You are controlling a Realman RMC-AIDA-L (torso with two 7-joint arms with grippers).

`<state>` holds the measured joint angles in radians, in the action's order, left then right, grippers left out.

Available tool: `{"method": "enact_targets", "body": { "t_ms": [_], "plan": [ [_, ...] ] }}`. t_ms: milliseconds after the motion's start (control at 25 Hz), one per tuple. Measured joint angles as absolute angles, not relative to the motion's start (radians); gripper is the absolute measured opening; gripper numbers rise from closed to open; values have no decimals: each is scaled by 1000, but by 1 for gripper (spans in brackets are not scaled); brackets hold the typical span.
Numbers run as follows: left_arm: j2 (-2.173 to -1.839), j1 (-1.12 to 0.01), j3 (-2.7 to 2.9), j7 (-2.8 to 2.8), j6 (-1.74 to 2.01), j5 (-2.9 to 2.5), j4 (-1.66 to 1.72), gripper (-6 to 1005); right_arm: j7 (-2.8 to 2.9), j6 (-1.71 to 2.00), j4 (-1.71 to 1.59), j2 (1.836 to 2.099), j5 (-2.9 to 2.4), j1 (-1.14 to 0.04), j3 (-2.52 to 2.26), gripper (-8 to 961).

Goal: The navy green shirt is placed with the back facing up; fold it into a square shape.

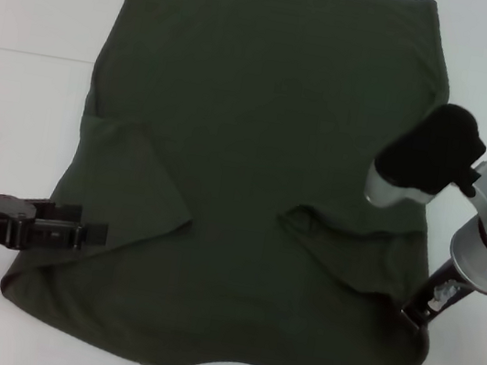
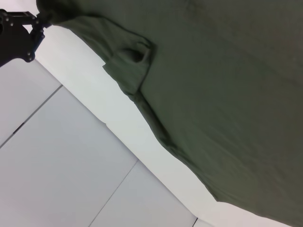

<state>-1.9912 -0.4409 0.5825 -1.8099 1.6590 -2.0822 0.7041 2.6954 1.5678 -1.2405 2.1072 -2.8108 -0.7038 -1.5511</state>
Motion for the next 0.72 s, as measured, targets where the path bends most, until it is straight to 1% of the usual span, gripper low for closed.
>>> {"method": "enact_targets", "body": {
  "t_ms": [320,720],
  "plan": [
    [-1991,-436,581,-1808,1664,-2080,702,919,2740,1580,-1251,2101,-2736,-664,-1448,25],
    [-1992,-432,581,-1806,1654,-2079,698,918,2708,1548,-1260,2098,-2547,-498,-1227,23]
  ]
}}
